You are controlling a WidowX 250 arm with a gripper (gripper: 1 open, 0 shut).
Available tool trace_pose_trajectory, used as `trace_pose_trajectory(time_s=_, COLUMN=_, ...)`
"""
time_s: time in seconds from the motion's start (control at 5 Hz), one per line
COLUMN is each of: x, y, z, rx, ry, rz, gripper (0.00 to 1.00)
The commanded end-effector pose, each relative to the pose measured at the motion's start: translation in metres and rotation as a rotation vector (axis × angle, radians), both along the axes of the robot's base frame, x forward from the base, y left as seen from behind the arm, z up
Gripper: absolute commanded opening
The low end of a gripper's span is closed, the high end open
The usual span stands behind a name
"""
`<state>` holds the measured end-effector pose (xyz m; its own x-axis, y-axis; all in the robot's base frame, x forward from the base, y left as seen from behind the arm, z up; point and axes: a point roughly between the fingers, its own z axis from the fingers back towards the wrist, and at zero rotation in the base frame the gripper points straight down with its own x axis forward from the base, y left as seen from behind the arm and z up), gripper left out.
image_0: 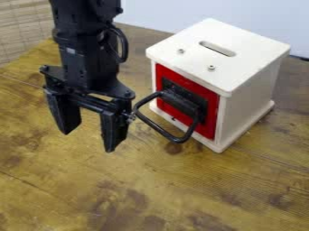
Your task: Open the drawer
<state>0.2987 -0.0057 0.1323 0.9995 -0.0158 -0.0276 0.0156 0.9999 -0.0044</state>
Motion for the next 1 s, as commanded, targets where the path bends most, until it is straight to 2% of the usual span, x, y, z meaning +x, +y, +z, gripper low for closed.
trace_pose_trajectory(time_s=0.0, x=0.009, y=0.010, z=-0.005, rx=0.002, ry=0.011, rz=0.046, gripper=1.00)
trace_pose_trajectory(time_s=0.2, x=0.010, y=0.003, z=-0.008, rx=0.003, ry=0.021, rz=0.073, gripper=0.00)
trace_pose_trajectory(time_s=0.4, x=0.030, y=-0.006, z=-0.014, rx=-0.001, ry=-0.025, rz=0.234, gripper=1.00)
trace_pose_trajectory(time_s=0.6, x=0.033, y=0.000, z=-0.017, rx=0.002, ry=-0.014, rz=0.241, gripper=1.00)
trace_pose_trajectory(time_s=0.8, x=0.045, y=0.004, z=-0.021, rx=0.000, ry=-0.033, rz=0.339, gripper=1.00)
